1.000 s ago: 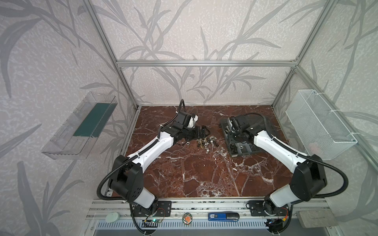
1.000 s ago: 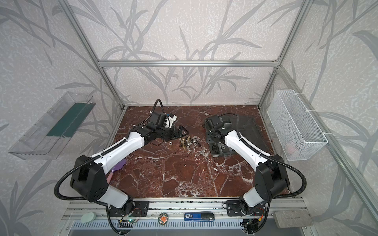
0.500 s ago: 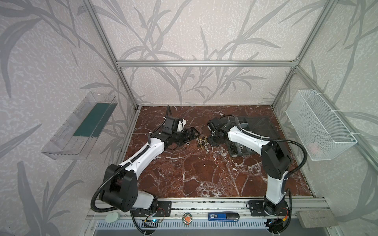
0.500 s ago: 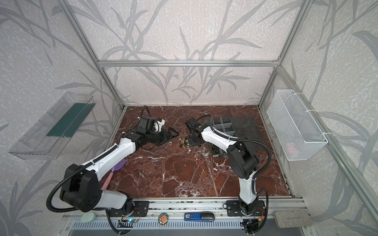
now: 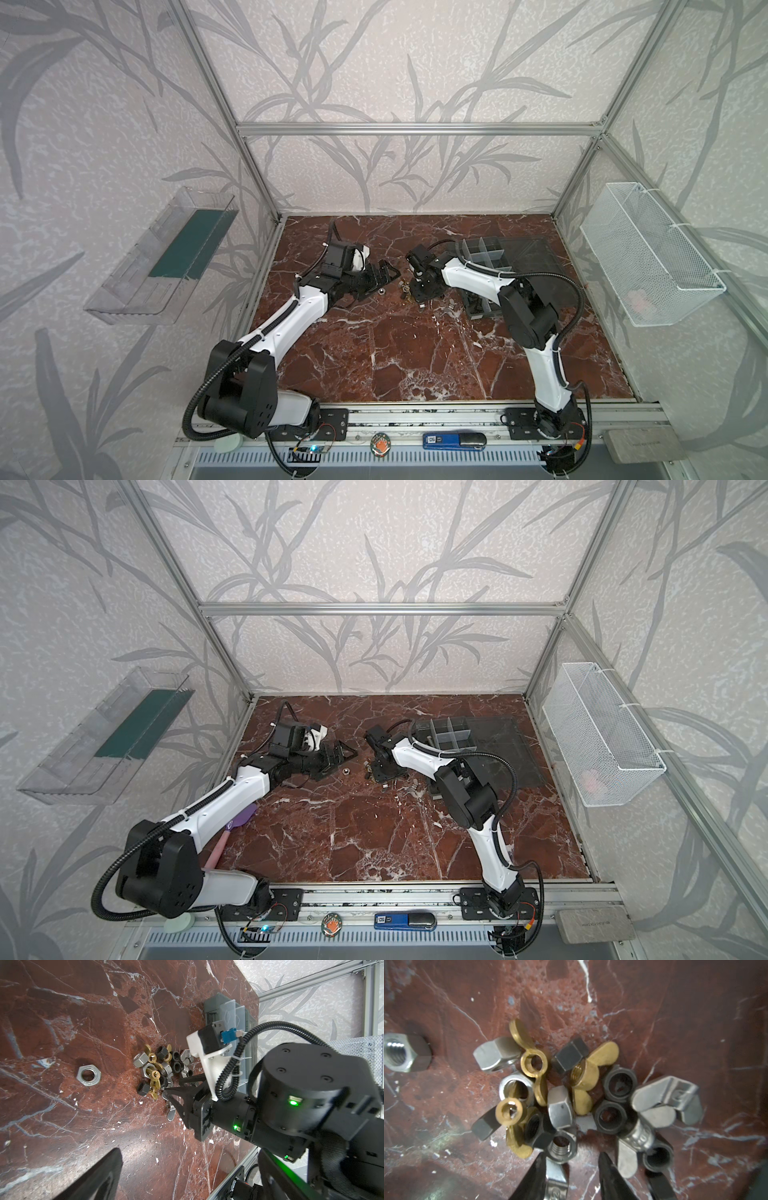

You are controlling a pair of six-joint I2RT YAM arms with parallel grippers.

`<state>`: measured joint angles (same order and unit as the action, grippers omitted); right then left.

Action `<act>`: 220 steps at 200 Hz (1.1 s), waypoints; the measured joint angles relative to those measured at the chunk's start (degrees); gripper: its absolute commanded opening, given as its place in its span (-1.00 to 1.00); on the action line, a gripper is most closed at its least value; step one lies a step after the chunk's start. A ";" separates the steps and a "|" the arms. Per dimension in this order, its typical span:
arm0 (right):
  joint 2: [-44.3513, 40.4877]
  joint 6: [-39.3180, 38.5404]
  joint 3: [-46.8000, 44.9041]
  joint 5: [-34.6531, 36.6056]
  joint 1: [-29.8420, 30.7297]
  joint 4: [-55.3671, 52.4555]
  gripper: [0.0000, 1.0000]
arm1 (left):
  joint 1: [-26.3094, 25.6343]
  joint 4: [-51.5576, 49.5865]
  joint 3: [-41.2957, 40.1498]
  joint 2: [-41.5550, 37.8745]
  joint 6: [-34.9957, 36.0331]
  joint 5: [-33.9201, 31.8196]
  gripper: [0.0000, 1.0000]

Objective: Sort the screws and nuts into containers
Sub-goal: Pick up the nut from the center of the table.

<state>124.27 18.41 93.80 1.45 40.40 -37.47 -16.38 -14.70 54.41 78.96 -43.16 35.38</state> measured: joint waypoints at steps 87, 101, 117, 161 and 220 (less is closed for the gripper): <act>2.25 -0.04 2.49 0.09 0.66 -0.15 -0.27 | 1.03 0.22 -0.15 -0.15 -0.22 0.87 0.99; 2.45 -0.04 2.75 0.42 0.66 -0.17 -0.33 | 1.03 0.22 -0.15 -0.15 -0.24 1.03 0.99; 2.47 -0.09 2.80 0.63 0.66 -0.13 -0.41 | 1.03 0.24 -0.15 -0.15 -0.35 1.18 0.99; 2.40 -0.37 2.80 1.40 0.63 -0.15 -0.58 | 1.03 0.37 -0.15 -0.15 -0.46 1.36 0.99; -2.93 -1.22 0.76 3.50 0.37 -2.08 -0.58 | 1.03 1.53 -0.15 -0.15 -0.76 1.46 0.99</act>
<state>121.34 17.19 94.56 4.95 40.77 -39.55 -15.35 -13.17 54.26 78.81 -43.92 36.84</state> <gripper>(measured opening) 0.263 0.995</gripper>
